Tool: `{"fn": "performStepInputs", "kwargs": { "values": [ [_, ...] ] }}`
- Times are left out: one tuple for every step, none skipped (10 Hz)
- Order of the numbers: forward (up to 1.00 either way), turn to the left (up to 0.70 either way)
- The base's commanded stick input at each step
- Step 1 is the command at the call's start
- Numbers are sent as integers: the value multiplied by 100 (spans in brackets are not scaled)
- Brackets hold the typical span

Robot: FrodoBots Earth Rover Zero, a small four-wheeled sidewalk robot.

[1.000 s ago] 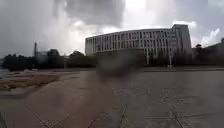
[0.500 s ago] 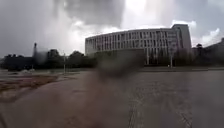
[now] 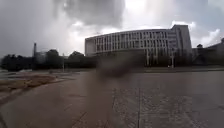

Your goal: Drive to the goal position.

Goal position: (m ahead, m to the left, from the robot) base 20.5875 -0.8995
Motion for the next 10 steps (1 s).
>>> {"fn": "performStepInputs", "kwargs": {
  "values": [
    [70,0],
    [70,0],
    [70,0],
    [70,0],
    [70,0],
    [70,0],
    [70,0],
    [70,0],
    [70,0],
    [70,0]
  ]
}}
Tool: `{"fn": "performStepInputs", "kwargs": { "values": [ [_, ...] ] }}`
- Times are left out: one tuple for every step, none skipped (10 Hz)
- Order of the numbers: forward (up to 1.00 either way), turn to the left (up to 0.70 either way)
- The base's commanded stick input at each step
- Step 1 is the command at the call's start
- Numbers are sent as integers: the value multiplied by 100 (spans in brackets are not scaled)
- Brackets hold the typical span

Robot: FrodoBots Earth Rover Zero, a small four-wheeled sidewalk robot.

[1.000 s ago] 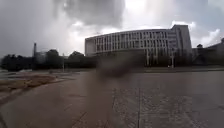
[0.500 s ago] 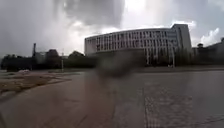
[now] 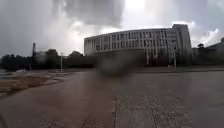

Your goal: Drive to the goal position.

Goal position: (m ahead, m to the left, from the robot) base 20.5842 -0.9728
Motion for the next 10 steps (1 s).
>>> {"fn": "performStepInputs", "kwargs": {
  "values": [
    [70,1],
    [70,5],
    [70,23],
    [70,35],
    [70,19],
    [70,3],
    [70,1],
    [70,1],
    [70,0],
    [70,0]
  ]
}}
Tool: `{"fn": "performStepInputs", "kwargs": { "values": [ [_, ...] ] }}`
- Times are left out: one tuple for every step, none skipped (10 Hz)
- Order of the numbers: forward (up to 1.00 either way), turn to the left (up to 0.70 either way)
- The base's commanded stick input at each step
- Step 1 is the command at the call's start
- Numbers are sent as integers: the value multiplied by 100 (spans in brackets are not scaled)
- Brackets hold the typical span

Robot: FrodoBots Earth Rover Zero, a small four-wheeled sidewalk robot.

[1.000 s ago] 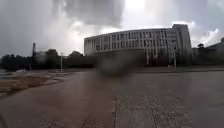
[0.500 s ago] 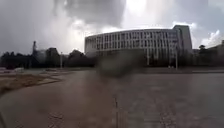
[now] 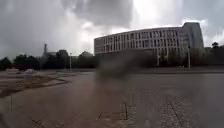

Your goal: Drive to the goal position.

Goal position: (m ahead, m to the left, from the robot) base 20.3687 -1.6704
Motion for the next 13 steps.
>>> {"fn": "performStepInputs", "kwargs": {
  "values": [
    [70,0],
    [70,0],
    [70,0],
    [70,0],
    [70,0],
    [70,0],
    [70,0],
    [70,0],
    [70,0],
    [70,0],
    [70,0],
    [70,0],
    [70,0]
  ]
}}
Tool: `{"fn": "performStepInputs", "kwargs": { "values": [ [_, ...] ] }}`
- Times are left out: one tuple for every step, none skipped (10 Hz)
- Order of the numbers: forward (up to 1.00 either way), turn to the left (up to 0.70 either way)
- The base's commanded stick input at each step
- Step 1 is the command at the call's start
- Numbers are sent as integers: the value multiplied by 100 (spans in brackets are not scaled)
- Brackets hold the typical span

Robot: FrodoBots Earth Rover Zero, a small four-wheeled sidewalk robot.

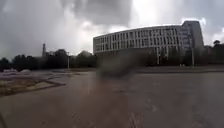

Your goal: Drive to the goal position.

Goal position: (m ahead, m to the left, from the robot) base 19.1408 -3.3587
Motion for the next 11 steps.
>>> {"fn": "performStepInputs", "kwargs": {
  "values": [
    [70,0],
    [70,0],
    [70,0],
    [70,0],
    [70,0],
    [70,0],
    [70,0],
    [70,0],
    [70,0],
    [70,0],
    [70,0]
  ]
}}
